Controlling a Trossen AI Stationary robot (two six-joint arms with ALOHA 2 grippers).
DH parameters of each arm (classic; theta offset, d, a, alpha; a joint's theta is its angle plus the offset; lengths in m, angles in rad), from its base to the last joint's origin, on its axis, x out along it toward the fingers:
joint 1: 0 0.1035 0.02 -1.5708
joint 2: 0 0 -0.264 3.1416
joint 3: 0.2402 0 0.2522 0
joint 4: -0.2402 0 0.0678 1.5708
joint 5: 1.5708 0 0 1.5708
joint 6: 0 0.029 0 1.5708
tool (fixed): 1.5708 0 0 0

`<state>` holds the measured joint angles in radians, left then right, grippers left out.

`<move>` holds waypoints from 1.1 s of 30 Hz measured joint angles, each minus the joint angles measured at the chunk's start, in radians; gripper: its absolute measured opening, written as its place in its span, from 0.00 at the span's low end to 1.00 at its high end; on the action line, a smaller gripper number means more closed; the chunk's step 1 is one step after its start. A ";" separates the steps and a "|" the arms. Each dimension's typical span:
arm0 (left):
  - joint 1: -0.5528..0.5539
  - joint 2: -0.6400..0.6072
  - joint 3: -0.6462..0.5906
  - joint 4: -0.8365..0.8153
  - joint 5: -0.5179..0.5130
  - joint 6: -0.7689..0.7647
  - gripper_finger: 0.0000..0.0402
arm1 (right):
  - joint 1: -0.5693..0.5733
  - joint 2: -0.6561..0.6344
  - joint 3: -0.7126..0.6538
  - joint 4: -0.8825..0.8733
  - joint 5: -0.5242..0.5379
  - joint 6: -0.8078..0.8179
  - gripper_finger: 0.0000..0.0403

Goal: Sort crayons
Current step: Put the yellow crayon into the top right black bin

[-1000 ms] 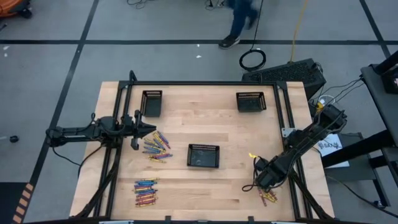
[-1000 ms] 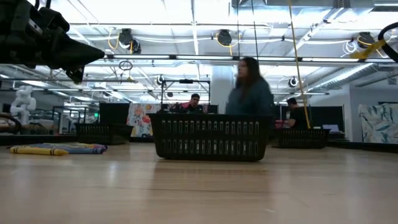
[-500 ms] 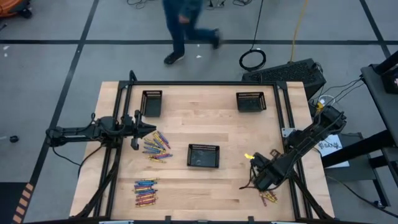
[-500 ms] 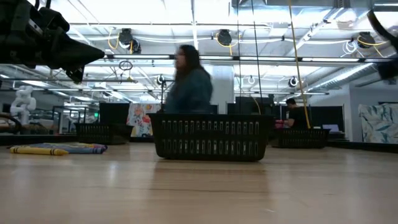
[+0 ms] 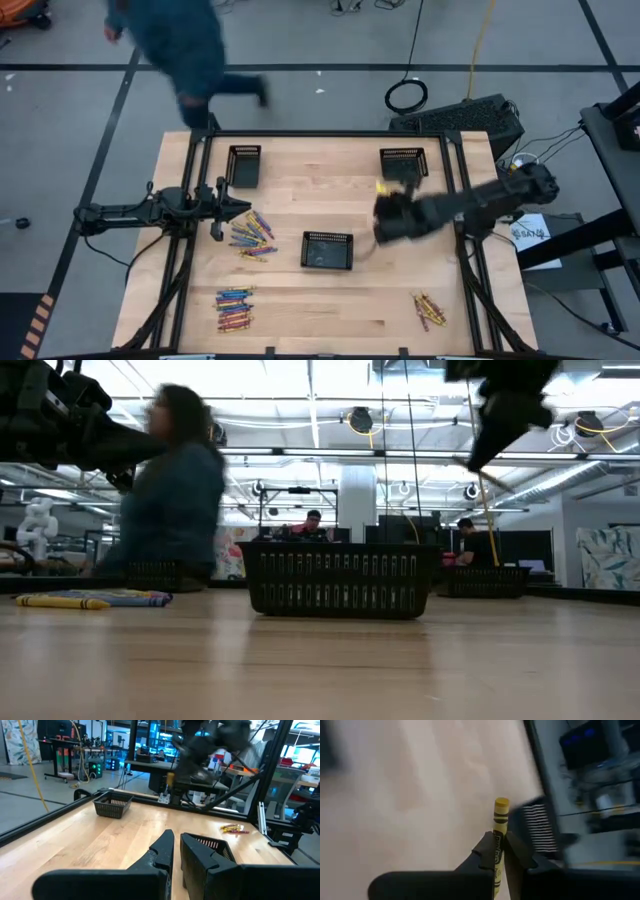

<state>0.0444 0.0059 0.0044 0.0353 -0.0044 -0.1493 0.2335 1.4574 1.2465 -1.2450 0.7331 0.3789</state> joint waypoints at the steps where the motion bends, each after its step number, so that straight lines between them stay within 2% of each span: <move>1: 0.000 0.000 0.000 0.000 0.000 0.000 0.09 | -0.066 -0.005 0.000 0.015 -0.012 -0.112 0.00; 4: 0.000 0.000 0.000 0.000 0.000 0.000 0.09 | -0.250 -0.005 0.000 0.068 -0.117 -0.418 0.00; 7: 0.000 0.000 0.000 0.000 0.000 0.000 0.09 | -0.404 0.013 0.000 0.125 -0.185 -0.633 0.00; 16: 0.000 0.000 0.000 0.000 0.000 0.000 0.09 | -0.729 0.120 -0.030 0.278 -0.385 -0.965 0.00; 23: 0.000 0.000 0.000 0.000 0.000 0.000 0.09 | -0.879 0.225 -0.103 0.353 -0.425 -1.055 0.00; 29: 0.000 0.000 0.000 0.000 0.000 0.000 0.09 | -0.928 0.300 -0.103 0.413 -0.529 -1.054 0.00; 33: 0.000 0.000 0.000 0.000 0.000 0.000 0.09 | -0.940 0.344 -0.104 0.457 -0.524 -1.013 0.03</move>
<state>0.0442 0.0059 0.0048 0.0355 -0.0044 -0.1493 -0.7063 1.8016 1.1428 -0.7878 0.2089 -0.6342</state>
